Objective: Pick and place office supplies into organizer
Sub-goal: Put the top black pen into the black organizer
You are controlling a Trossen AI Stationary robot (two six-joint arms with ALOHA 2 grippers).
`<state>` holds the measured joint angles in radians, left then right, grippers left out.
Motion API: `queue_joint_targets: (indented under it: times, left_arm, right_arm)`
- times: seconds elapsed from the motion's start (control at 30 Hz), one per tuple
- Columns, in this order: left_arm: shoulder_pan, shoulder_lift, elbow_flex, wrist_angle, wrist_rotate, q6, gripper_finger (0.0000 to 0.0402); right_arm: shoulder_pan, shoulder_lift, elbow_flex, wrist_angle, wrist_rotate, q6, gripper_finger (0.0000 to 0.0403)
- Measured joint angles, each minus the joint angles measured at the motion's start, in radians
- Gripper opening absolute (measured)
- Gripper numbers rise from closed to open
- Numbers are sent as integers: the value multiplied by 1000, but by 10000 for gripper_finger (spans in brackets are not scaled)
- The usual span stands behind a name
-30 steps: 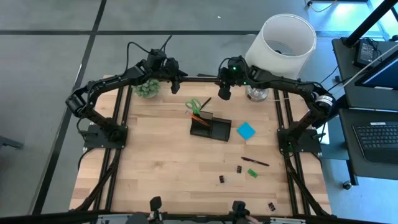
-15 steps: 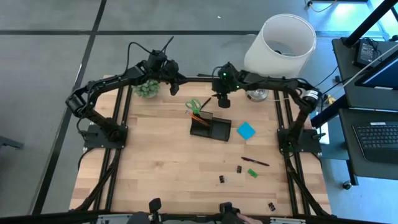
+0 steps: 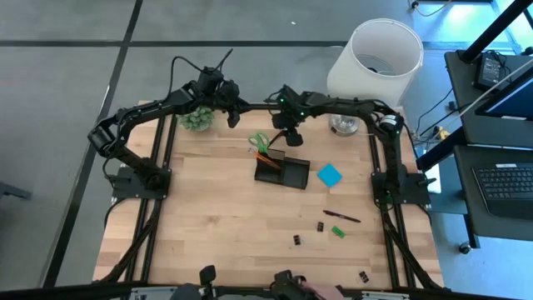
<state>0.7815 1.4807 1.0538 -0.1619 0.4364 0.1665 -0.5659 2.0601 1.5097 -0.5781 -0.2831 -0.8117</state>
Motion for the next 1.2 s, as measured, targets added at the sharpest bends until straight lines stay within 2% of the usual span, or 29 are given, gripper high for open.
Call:
queue_joint_targets:
  times: [0.1,0.23,0.7,0.87,1.13,1.2]
  left_arm:
    - [0,0,0,0,0,0,98]
    - [0,0,0,0,0,0,98]
    - [0,0,0,0,0,2,98]
    - [0,0,0,0,0,3,98]
    - [0,0,0,-17,0,3,98]
    - [0,0,0,-39,-3,4,98]
  right_arm:
    - [2,25,0,-7,10,-31,165]
    - [1,54,0,2,86,-36,165]
    - [-1,114,4,2,79,-34,158]
    - [0,116,2,3,80,-35,128]
    - [1,118,2,-10,86,-26,35]
    - [1,118,2,-17,86,-1,25]
